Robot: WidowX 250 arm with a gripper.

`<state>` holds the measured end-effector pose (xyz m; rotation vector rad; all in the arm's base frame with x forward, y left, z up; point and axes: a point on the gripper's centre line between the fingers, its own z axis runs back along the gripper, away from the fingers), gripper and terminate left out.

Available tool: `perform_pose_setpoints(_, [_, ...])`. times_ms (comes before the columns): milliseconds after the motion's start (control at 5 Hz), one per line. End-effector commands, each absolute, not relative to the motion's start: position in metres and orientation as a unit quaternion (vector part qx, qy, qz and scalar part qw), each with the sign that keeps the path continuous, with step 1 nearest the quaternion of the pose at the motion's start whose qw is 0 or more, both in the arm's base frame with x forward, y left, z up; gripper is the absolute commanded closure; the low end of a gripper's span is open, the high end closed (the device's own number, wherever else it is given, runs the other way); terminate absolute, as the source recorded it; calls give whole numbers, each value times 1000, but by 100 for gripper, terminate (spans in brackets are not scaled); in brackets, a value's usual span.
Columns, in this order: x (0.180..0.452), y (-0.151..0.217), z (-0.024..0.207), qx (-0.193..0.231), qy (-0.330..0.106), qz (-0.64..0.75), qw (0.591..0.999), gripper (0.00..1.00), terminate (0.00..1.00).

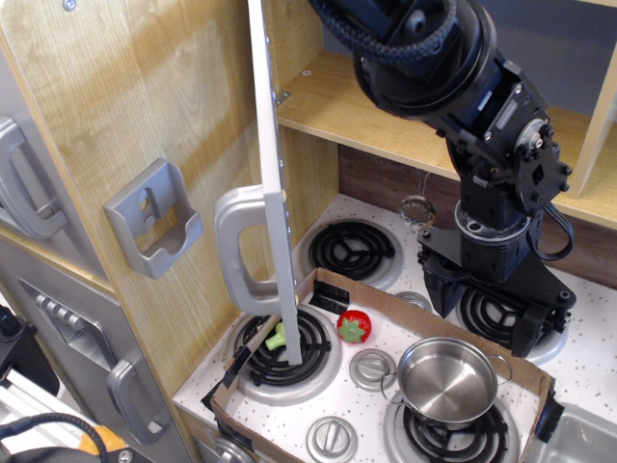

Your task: Close microwave

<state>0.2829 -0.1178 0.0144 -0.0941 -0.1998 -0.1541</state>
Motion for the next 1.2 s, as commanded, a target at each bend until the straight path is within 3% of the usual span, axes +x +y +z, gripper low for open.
perform_pose_setpoints(0, [283,-118,14,-47,-100,-77,991,0,0])
perform_pose_setpoints(600, [268,-81,109,20,-109,-108,988,0,0])
perform_pose_setpoints(1000, [252,-49,176,56,-87,-110,989,0,0])
